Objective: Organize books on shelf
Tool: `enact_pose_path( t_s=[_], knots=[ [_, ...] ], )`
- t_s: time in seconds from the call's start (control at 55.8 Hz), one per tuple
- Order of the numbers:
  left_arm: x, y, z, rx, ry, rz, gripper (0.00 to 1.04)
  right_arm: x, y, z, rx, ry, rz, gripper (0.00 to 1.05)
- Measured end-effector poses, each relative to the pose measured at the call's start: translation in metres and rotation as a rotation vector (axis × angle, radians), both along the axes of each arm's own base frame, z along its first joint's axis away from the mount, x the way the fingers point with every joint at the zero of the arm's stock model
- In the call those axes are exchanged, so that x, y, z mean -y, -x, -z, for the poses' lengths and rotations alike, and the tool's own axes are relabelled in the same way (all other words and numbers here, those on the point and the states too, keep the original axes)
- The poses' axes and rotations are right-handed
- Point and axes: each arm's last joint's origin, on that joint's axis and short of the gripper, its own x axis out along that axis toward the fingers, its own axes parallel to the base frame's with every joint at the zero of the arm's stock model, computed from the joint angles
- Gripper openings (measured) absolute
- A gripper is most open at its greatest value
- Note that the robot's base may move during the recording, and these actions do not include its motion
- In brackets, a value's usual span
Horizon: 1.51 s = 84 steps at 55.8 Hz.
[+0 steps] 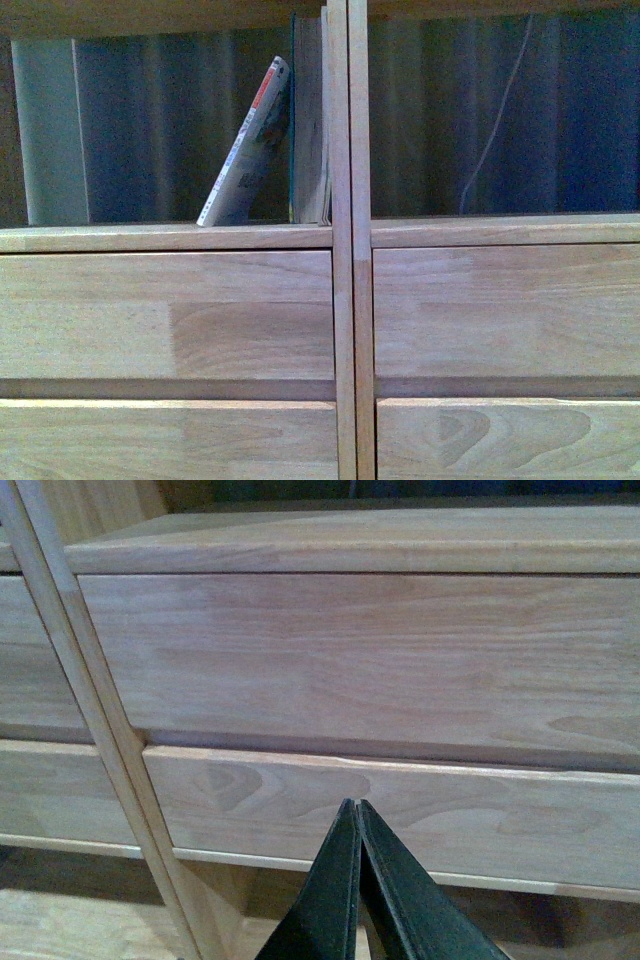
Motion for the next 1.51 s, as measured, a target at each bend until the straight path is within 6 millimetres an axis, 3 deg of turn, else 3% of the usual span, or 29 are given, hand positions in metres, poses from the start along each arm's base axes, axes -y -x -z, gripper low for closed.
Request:
enact_pose_path(
  t_s=[0.161, 0.412, 0.897, 1.506],
  knots=[
    [-0.012, 0.023, 0.012, 0.005, 0.001, -0.004, 0.03, 0.000, 0.015, 0.025, -0.018, 0.008, 0.000, 0.03],
    [-0.013, 0.046, 0.022, 0.003, 0.001, -0.003, 0.03, 0.000, 0.030, 0.044, -0.013, 0.008, 0.000, 0.03],
    [-0.014, 0.075, 0.041, 0.002, 0.001, -0.003, 0.03, 0.000, 0.050, 0.063, -0.006, 0.011, -0.001, 0.03],
    [-0.014, 0.097, 0.035, 0.022, 0.001, -0.003, 0.03, 0.000, 0.064, 0.072, 0.013, 0.012, -0.001, 0.03]
  ],
)
